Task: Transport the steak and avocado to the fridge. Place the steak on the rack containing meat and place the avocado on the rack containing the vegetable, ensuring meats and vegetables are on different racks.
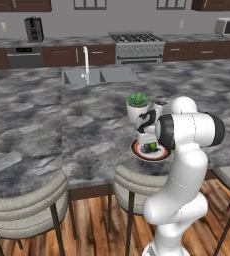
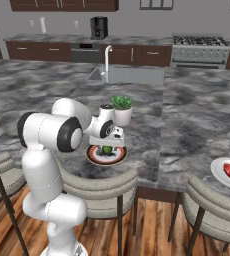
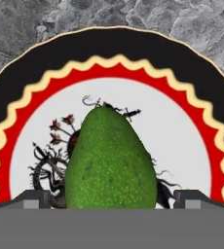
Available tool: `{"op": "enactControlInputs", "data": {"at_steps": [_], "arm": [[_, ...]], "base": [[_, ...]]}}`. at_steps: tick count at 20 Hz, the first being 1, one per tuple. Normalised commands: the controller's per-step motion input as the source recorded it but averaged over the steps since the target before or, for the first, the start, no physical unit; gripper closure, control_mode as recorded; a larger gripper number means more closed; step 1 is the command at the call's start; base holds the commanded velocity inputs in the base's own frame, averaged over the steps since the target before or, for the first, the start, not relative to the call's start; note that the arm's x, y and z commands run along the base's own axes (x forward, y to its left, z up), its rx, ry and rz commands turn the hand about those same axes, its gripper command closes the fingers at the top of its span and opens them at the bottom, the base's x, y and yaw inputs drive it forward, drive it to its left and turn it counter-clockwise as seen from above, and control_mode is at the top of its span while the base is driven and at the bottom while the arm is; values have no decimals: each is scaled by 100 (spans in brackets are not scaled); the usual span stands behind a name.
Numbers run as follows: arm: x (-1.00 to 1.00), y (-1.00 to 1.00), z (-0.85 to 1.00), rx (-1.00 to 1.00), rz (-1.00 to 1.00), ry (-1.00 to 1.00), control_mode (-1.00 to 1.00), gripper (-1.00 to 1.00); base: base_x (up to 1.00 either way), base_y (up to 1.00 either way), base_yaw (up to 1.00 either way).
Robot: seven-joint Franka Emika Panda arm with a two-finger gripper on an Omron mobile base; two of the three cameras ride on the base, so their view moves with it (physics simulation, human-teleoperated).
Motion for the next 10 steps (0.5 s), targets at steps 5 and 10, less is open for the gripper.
{"op": "enactControlInputs", "data": {"at_steps": [5,10], "arm": [[0,0,-7,0,0,1,-100,100],[-1,0,-12,0,0,8,-100,100]], "base": [[0,0,0],[0,0,0]]}}
